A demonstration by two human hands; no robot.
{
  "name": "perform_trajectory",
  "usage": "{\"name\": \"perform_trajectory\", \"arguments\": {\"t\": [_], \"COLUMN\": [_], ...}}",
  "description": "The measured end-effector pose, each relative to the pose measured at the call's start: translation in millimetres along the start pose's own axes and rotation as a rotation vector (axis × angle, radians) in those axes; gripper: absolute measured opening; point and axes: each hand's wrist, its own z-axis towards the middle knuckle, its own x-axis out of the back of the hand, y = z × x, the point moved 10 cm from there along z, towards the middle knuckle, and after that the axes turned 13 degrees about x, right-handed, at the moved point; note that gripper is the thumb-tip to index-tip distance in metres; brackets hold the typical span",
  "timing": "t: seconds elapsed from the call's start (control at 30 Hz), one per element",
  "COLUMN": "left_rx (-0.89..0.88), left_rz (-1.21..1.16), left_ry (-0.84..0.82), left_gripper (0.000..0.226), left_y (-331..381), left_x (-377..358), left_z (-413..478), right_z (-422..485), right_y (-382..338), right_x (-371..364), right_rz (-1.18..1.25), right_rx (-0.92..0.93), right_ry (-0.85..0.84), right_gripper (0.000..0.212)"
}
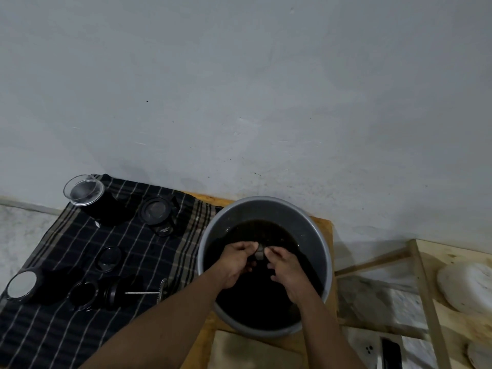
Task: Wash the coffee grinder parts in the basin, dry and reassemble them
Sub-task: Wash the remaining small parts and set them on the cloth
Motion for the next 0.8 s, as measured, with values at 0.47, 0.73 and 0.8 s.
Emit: {"name": "perform_trajectory", "arguments": {"t": [0.47, 0.73, 0.8], "left_rx": [0.007, -0.004, -0.012], "left_rz": [-0.091, -0.106, -0.098], "left_ry": [-0.038, -0.032, -0.036], "left_gripper": [0.022, 0.018, 0.014], "left_y": [2, 2, 3], "left_x": [0, -1, 0], "left_z": [-5, -5, -7], "right_z": [-2, 0, -4], "right_y": [-7, -12, -11], "right_x": [-10, -8, -11], "right_rz": [0.081, 0.069, 0.043], "right_rx": [-0.049, -0.07, -0.093], "right_ry": [-0.077, -0.045, -0.073], "right_gripper": [0.016, 0.016, 0.02]}}
